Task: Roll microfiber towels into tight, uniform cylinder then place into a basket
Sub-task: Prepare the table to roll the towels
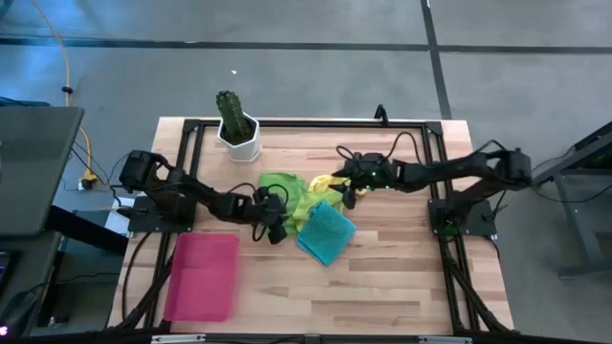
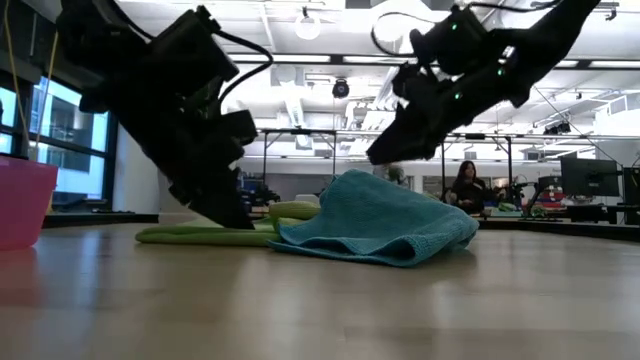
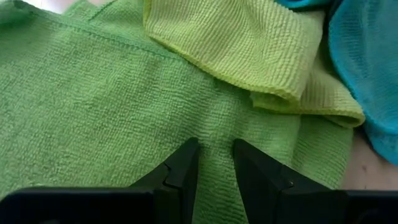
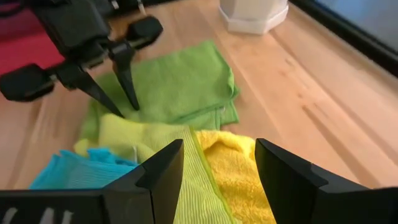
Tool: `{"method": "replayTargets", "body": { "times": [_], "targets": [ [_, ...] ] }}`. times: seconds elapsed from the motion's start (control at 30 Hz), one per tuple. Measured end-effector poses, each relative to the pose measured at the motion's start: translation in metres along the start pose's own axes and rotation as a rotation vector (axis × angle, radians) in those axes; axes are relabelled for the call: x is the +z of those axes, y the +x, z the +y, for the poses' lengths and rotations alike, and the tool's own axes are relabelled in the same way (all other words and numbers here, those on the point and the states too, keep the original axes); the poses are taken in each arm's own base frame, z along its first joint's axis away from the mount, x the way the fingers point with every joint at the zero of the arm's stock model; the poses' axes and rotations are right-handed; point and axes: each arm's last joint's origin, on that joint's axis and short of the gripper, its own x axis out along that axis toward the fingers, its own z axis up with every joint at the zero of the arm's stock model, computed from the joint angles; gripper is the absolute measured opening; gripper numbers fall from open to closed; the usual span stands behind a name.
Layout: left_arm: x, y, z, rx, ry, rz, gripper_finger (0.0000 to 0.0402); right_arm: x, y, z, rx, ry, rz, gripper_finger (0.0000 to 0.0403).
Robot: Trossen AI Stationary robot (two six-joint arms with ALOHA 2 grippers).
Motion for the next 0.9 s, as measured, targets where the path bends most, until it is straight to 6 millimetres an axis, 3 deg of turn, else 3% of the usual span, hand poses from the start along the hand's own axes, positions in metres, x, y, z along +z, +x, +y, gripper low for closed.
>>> {"method": "replayTargets", "body": {
  "times": [0.4, 0.67, 0.9],
  "targets": [
    [-0.011, -0.023, 0.015, 0.104, 0.03, 0.193, 0.0094, -0.023, 0.028, -0.002, -0.002, 0.002, 0.066, 0.0193],
    [-0.017, -0.05, 0.028, 0.183, -0.025, 0.315, 0.0094, -0.035, 0.033, -0.004, -0.015, -0.009, 0.148, 0.0193],
    [-0.006, -0.064, 0.028, 0.142, -0.089, 0.222, 0.0094, -0.053, 0.027, -0.013, -0.17, -0.12, 0.36, 0.0193]
  ]
}}
